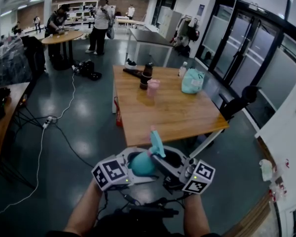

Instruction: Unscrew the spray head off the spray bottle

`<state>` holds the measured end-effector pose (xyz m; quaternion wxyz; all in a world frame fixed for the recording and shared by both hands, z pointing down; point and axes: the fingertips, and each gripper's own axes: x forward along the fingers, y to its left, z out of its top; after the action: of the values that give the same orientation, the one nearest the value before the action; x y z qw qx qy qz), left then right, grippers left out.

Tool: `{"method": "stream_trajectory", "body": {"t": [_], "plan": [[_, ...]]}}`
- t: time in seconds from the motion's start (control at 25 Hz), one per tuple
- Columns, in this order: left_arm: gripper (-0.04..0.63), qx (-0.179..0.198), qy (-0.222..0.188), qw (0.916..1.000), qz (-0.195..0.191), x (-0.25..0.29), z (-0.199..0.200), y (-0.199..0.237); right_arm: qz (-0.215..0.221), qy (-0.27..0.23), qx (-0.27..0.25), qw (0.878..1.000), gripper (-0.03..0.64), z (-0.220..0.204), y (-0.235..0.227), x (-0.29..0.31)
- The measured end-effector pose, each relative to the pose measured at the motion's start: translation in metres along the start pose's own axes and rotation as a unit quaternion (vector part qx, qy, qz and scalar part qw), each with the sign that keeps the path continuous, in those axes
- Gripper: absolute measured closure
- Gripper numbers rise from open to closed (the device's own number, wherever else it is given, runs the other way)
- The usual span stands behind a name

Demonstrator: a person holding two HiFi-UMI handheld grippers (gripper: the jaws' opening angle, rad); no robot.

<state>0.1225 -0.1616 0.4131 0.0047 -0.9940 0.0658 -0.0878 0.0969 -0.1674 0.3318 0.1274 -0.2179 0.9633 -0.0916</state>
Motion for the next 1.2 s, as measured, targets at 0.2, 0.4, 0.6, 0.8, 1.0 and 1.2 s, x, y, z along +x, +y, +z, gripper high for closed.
{"method": "stream_trajectory", "body": {"t": [0.2, 0.4, 0.6, 0.8, 1.0, 1.2], "plan": [[0.172, -0.008, 0.007, 0.9977, 0.067, 0.004, -0.004, 0.020, -0.056, -0.004, -0.012, 0.998, 0.454, 0.000, -0.011, 0.001], [0.171, -0.005, 0.038, 0.9834, 0.177, -0.002, -0.019, 0.052, -0.118, 0.001, -0.001, 0.993, 0.440, -0.008, -0.026, 0.002], [0.172, 0.003, 0.071, 0.9715, 0.226, 0.000, -0.031, 0.061, -0.160, 0.005, 0.012, 0.987, 0.440, -0.014, -0.039, 0.008], [0.171, -0.002, 0.077, 0.9697, 0.232, 0.004, -0.034, 0.061, -0.188, 0.021, 0.007, 0.982, 0.464, -0.018, -0.047, 0.011], [0.172, -0.003, 0.067, 0.9764, 0.206, 0.006, -0.031, 0.057, -0.172, 0.030, -0.012, 0.985, 0.477, -0.017, -0.046, 0.011], [0.172, -0.012, 0.049, 0.9859, 0.159, 0.007, -0.025, 0.049, -0.129, 0.033, -0.006, 0.991, 0.479, -0.014, -0.041, 0.010]]}}
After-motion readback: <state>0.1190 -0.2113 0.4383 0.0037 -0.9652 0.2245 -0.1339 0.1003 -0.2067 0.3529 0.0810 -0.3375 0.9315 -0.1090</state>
